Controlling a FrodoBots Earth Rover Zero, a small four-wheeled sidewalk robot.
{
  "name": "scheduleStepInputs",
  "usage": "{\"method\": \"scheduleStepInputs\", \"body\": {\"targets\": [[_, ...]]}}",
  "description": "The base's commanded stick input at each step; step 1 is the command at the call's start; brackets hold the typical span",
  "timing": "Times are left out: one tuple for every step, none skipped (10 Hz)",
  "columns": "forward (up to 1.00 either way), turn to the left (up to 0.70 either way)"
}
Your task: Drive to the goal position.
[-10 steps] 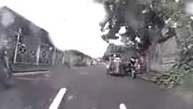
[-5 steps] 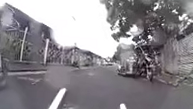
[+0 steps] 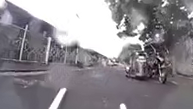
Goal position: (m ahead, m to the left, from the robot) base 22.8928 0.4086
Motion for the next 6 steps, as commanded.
{"method": "scheduleStepInputs", "body": {"targets": [[1.00,-0.40],[1.00,0.02],[1.00,0.03],[1.00,0.00],[1.00,0.00],[1.00,0.00]]}}
